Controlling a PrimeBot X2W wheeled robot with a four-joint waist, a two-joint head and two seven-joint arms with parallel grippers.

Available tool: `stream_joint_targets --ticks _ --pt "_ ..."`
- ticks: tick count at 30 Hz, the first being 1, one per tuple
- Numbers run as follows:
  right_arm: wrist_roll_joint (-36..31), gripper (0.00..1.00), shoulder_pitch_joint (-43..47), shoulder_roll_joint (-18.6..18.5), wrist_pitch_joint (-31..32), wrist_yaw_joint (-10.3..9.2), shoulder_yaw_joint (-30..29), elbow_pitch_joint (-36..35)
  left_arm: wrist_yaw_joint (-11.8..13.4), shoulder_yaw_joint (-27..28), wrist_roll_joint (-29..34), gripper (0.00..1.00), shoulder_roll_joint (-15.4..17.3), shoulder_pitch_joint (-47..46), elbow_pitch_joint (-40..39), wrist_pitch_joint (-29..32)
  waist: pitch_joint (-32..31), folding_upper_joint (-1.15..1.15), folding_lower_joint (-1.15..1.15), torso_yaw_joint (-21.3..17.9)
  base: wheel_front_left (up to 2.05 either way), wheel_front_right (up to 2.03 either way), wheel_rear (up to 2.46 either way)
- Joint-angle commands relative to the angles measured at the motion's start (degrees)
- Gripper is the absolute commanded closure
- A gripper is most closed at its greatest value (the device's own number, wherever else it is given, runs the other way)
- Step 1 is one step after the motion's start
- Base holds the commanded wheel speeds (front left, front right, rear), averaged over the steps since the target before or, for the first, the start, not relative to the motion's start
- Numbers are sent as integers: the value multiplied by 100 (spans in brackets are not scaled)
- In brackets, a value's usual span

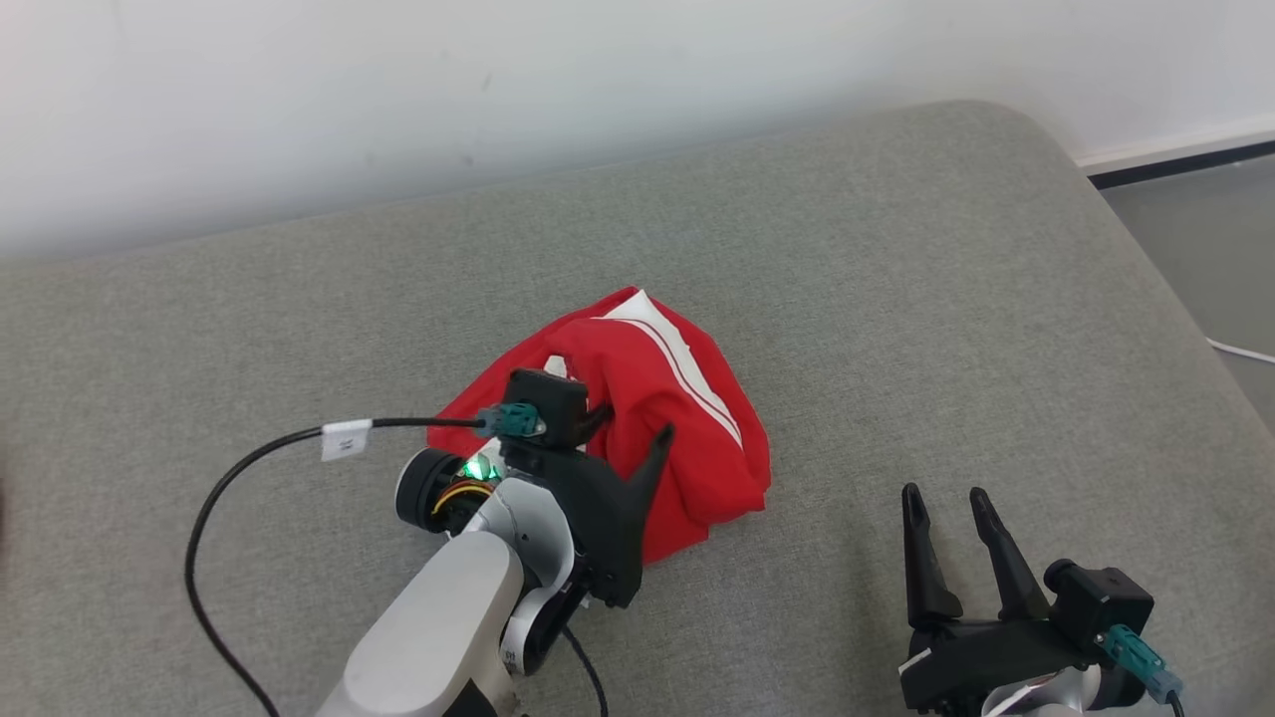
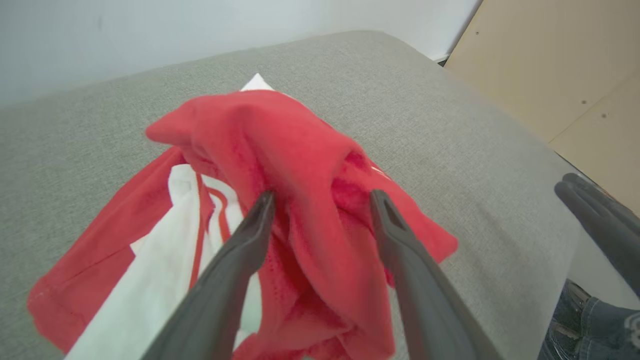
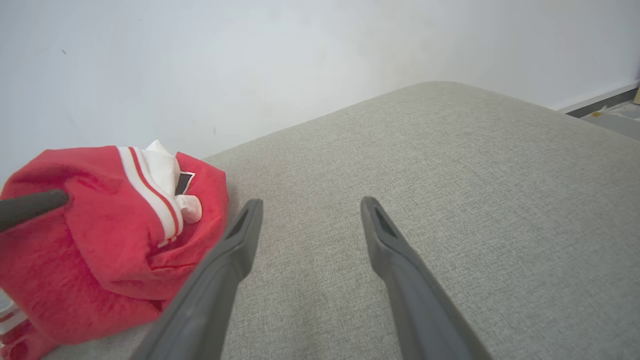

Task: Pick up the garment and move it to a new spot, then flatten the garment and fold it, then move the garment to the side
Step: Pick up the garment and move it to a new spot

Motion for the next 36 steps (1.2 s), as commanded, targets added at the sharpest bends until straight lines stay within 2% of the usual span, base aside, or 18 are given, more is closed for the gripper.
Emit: stream_joint_targets --ticks 1,6,10,12,15,19,21,23,26,27,31,36 --pt "-12 0 42 1 -7 19 -21 4 65 7 -151 0 5 99 -65 -137 -33 0 -1 73 0 0 0" --pt "-146 0 155 2 -7 19 -249 16 263 59 -434 0 8 466 -434 -646 -194 0 -1 287 0 0 0" --pt "-303 0 248 4 -7 19 -414 -9 416 135 -319 0 236 1014 -792 -1159 -349 0 -1 476 0 0 0" --pt "-372 0 266 3 -7 19 -488 -21 488 233 -312 0 312 1281 -1002 -1529 -409 0 -1 572 0 0 0" --pt "-454 0 298 3 -7 19 -524 -33 672 401 -72 0 504 1705 -1339 -2398 -481 0 -1 701 0 0 0" --pt "-501 0 344 3 -7 19 -463 -24 934 952 232 0 570 2242 -1934 -2686 -543 0 -1 857 0 0 0" --pt "-510 0 350 3 -7 19 -440 -33 969 1448 466 0 435 2594 -2525 -2696 -561 0 -1 924 0 0 0" --pt "-514 0 372 1 -7 19 -426 -42 915 1951 714 0 298 3032 -2999 -2688 -584 0 -1 972 0 0 0" --pt "-527 0 406 3 -7 19 -403 -48 706 2595 1100 0 131 3431 -3514 -2691 -628 0 -1 1021 0 0 0" --pt "-527 0 406 3 -7 19 -403 -48 706 2595 1100 0 131 3431 -3514 -2691 -628 0 -1 1021 0 0 0" --pt "-573 0 452 3 -8 19 -347 -73 406 3087 1537 0 27 3862 -3654 -2692 -655 0 -1 1067 0 0 0" --pt "-605 0 564 0 -8 19 -258 -137 297 3321 2003 0 -1 4168 -3316 -2692 -648 0 -1 1063 0 0 0"
